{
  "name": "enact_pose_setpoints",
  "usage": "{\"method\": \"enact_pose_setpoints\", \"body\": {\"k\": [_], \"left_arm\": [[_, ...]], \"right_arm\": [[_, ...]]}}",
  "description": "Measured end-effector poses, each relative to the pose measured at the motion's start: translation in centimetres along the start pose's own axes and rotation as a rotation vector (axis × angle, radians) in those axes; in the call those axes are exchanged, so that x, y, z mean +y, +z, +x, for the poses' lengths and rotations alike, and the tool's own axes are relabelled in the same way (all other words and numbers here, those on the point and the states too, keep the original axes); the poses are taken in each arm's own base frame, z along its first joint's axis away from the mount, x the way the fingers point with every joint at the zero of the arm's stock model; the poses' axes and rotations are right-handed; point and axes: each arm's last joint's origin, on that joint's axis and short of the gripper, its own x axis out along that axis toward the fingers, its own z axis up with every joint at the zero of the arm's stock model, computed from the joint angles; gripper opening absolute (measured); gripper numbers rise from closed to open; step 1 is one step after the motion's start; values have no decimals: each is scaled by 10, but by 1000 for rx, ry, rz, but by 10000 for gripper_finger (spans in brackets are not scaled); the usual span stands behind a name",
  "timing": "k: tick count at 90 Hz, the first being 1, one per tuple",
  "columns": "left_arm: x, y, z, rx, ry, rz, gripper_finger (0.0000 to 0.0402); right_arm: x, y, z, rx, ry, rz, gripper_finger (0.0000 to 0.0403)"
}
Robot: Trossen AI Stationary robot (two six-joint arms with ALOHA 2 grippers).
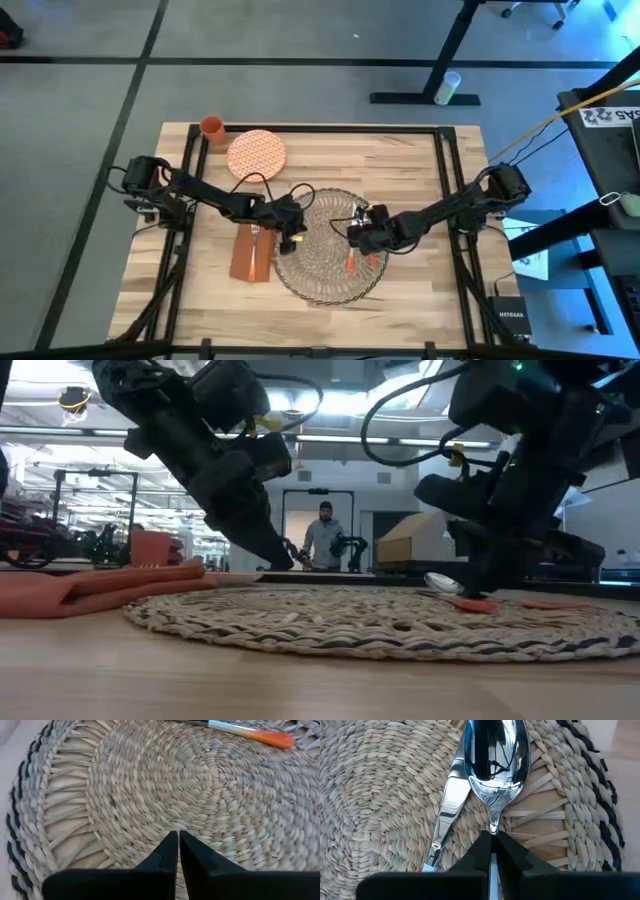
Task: Set table place
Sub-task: Put the orange spoon to the right of the orange table knife on the brown table mat
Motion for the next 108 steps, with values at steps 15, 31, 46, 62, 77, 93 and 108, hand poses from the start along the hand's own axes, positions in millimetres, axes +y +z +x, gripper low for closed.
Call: {"method": "enact_pose_setpoints", "body": {"k": [15, 31, 46, 62, 77, 93, 108], "left_arm": [[0, 0, 0, 3, 3, 1, 0], [1, 0, 0, -2, 22, 1, 0], [1, 0, 0, -1, 23, -1, 0], [1, 0, 0, -3, 22, -2, 0], [1, 0, 0, -2, 23, -2, 0], [1, 0, 0, -3, 23, -2, 0], [1, 0, 0, -3, 22, -2, 0]], "right_arm": [[-2, 7, -6, -16, -12, 11, 0], [-6, 14, -15, -27, -32, 17, 0], [-6, 14, -15, 4, -32, 20, 0], [-7, 14, -14, 8, -34, 35, 1], [-10, 14, -15, 35, -68, 39, 17], [-10, 13, -15, 50, -67, 41, 44], [-10, 13, -15, 58, -65, 44, 51]]}}
